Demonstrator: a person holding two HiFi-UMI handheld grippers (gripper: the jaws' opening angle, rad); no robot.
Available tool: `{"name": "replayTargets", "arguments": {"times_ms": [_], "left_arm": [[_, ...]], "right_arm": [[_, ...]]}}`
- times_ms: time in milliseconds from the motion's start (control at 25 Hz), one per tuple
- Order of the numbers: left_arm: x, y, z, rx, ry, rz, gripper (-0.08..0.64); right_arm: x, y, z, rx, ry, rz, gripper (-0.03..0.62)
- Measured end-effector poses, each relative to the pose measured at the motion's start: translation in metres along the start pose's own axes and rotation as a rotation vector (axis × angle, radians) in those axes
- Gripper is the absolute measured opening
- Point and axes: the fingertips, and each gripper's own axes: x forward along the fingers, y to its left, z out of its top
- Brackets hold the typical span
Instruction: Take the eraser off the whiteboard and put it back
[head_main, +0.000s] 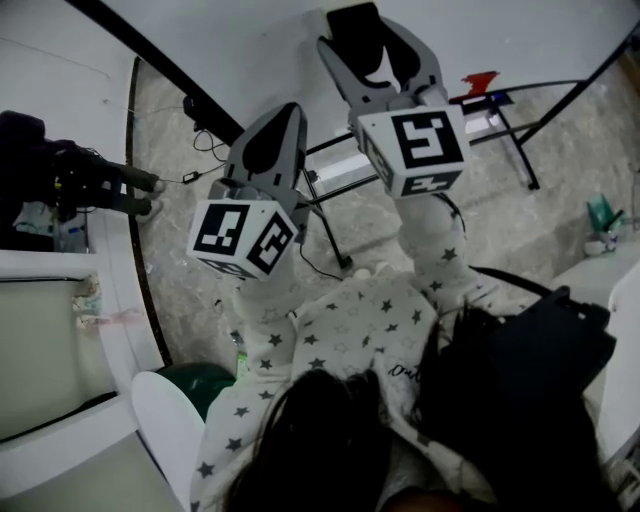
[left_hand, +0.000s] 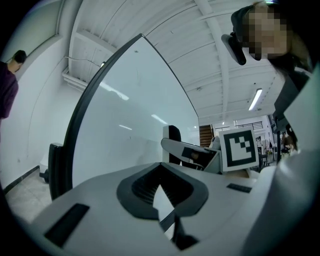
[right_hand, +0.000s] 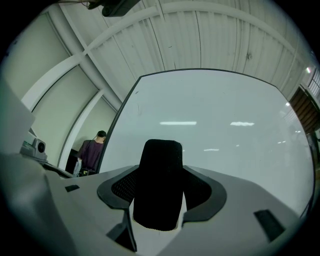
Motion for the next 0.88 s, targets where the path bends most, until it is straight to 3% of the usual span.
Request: {"name": "replayTargets", "arguments": {"times_ms": [400,880], "left_arm": [[0.012,-0.019,0.005,-0.017,-0.012,-0.089,0.002],[0.017,-0.035,0.006,-0.036,0.017,-0.139,0.002]], "right_arm": [[-0.022,-0.004,0.008,0.004,0.041,-0.022,0.262],[-0.034,-0.002,0.009,0.008,0.073,-0.029,0.262]]}}
